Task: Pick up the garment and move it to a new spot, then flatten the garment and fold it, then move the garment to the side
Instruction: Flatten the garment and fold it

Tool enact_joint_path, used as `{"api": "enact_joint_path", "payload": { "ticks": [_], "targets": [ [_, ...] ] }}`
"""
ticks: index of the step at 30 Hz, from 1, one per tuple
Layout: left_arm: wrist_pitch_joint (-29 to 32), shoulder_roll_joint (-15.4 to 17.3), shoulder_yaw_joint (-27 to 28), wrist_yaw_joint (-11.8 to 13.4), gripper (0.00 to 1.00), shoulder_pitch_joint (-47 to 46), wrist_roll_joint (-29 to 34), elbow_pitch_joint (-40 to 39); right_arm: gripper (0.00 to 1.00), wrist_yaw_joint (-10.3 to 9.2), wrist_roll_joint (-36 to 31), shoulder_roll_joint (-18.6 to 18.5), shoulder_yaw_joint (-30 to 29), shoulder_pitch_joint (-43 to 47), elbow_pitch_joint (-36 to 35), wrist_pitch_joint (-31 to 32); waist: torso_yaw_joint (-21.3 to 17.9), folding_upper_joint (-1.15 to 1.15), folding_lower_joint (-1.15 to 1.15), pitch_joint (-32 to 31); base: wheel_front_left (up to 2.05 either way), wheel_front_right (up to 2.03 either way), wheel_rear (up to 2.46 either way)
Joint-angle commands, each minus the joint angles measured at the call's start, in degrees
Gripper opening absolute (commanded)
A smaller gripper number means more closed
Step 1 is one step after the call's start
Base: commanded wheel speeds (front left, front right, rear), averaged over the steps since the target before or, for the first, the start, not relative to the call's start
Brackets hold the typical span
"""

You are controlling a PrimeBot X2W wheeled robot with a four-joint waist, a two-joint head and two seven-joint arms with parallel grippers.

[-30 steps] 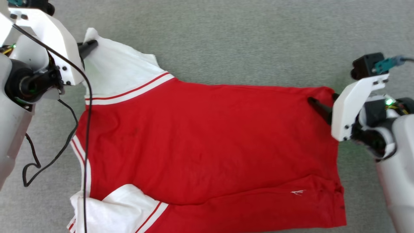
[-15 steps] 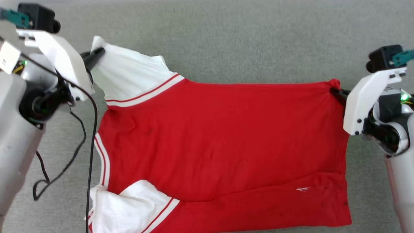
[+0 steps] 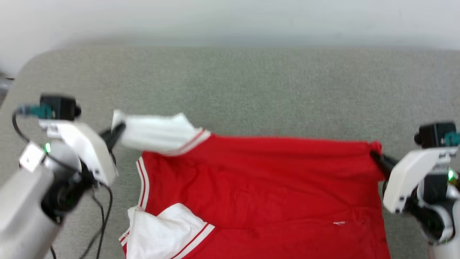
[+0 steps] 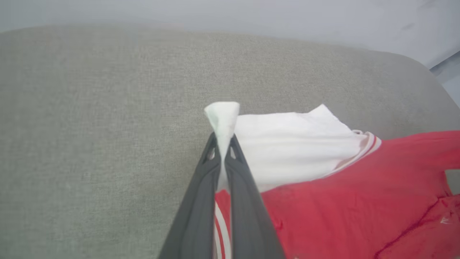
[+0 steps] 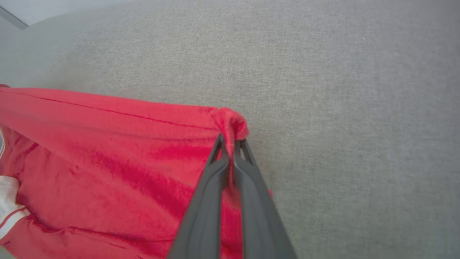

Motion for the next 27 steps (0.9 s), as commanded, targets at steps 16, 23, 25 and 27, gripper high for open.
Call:
{"api": "enact_joint_path", "payload": {
  "ticks": [16, 23, 25, 27],
  "targets": [
    [-4.46, -3.54, -2.79, 5.76, 0.44, 26.82, -8.56, -6.43, 0.49, -0.04, 2.24, 5.81, -4.72, 19.4, 1.32, -5.84, 1.82, 0.0, 0.0, -5.88, 0.0, 0.0, 0.0],
    [-8.55, -5.84, -3.16, 4.23, 1.0, 25.89, -6.33, -3.93, 1.0, -0.04, 3.01, 7.19, -3.67, 21.17, 0.43, -13.14, 1.82, 0.0, 0.0, -7.09, 0.0, 0.0, 0.0],
    [-11.08, -5.93, -2.56, 4.49, 1.0, 25.4, -4.87, -4.03, 1.0, -0.04, 2.65, 7.26, -3.38, 21.22, -0.8, -15.13, 1.58, 0.0, 0.0, -7.59, 0.0, 0.0, 0.0],
    [-13.62, -5.96, -1.98, 4.98, 1.0, 24.9, -3.22, -4.52, 1.0, -0.04, 1.9, 7.13, -3.73, 20.96, -2.09, -16.57, 1.37, 0.0, 0.0, -8.02, 0.0, 0.0, 0.0]
  ]
}}
